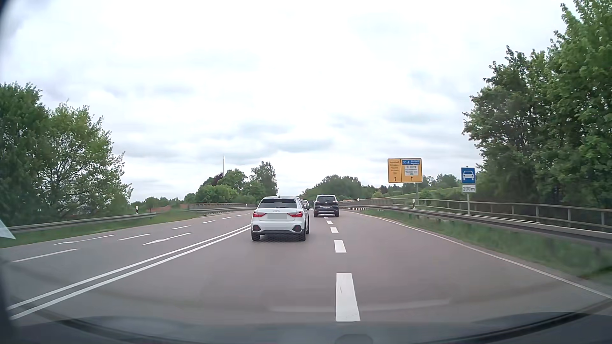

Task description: Follow the waypoints while adhering to traffic rules and regulations

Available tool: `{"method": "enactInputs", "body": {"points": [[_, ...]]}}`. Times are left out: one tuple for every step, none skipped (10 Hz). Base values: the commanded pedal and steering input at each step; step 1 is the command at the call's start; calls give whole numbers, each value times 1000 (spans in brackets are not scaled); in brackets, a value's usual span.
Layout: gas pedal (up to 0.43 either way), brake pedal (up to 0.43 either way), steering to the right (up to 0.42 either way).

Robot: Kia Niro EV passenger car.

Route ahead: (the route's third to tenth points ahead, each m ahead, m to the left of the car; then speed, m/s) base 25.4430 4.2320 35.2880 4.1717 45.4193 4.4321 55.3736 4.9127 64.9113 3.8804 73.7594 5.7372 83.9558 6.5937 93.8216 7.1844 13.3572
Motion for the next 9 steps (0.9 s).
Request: {"method": "enactInputs", "body": {"points": [[87, 0, -12], [87, 0, -12], [87, 0, -12], [87, 0, -12], [98, 0, -12], [110, 0, -12], [138, 0, -12], [177, 0, -12], [189, 0, -12]]}}
